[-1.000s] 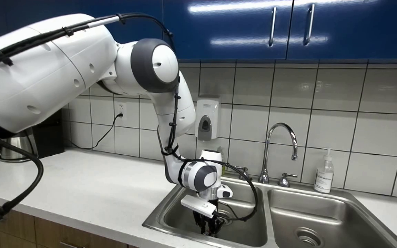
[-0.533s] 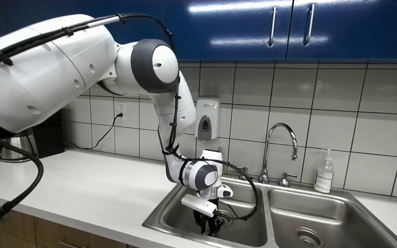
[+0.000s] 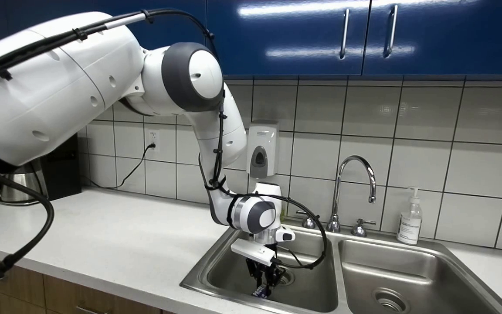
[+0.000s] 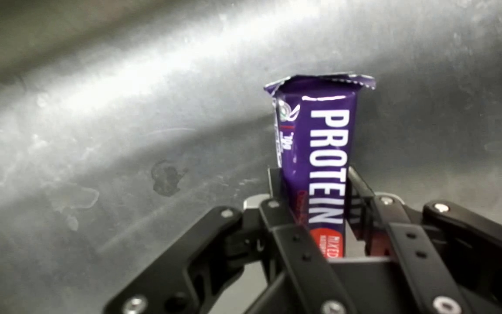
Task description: Shift the chocolate bar from the sink to the counter
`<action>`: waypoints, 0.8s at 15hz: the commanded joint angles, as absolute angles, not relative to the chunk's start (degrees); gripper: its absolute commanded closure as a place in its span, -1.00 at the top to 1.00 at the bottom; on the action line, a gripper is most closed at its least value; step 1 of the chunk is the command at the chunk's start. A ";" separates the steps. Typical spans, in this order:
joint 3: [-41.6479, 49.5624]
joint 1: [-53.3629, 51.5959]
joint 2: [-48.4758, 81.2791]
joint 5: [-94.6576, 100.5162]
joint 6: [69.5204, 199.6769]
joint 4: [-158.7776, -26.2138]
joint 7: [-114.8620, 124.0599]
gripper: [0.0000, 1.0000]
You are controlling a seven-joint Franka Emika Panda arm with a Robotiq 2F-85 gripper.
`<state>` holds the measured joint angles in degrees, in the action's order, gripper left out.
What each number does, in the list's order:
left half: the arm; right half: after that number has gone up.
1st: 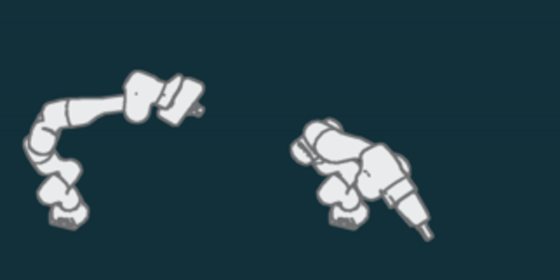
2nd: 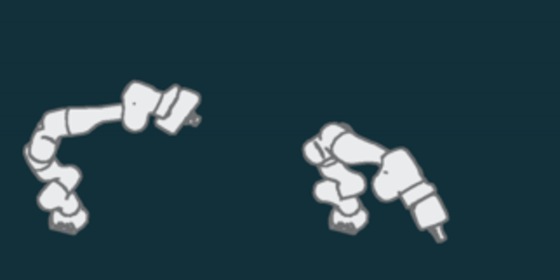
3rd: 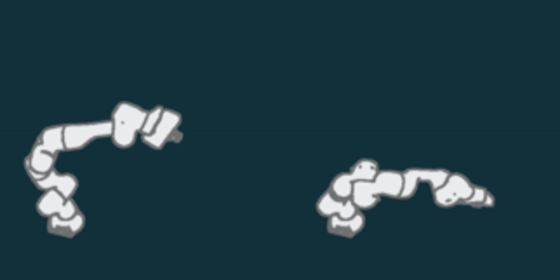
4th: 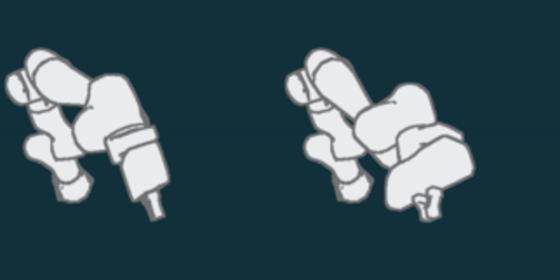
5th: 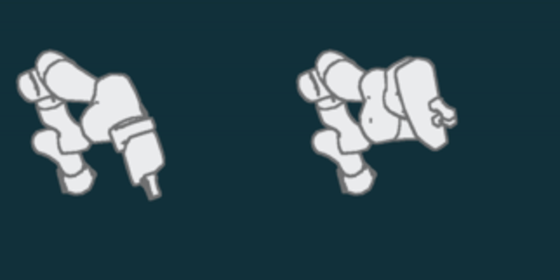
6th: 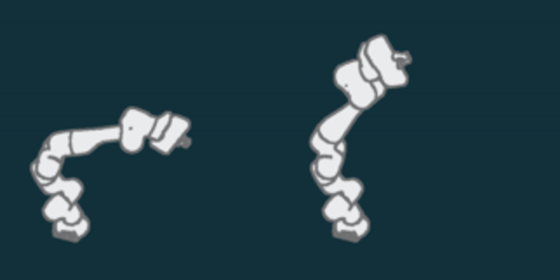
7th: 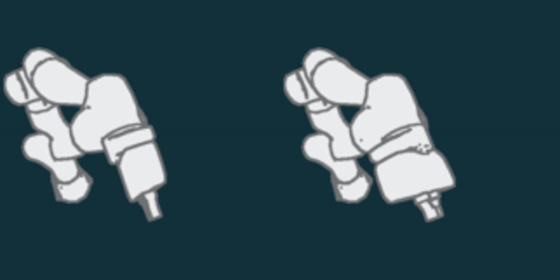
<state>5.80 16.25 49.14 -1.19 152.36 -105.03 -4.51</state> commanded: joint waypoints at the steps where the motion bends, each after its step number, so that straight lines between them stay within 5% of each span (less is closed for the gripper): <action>1: 7.12 14.32 44.38 -0.95 150.58 -108.06 -3.24 -0.79; 12: 8.68 10.49 31.76 0.47 149.77 -117.67 -3.19 -0.79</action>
<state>7.57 11.90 37.95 -1.00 151.47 -112.60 -4.42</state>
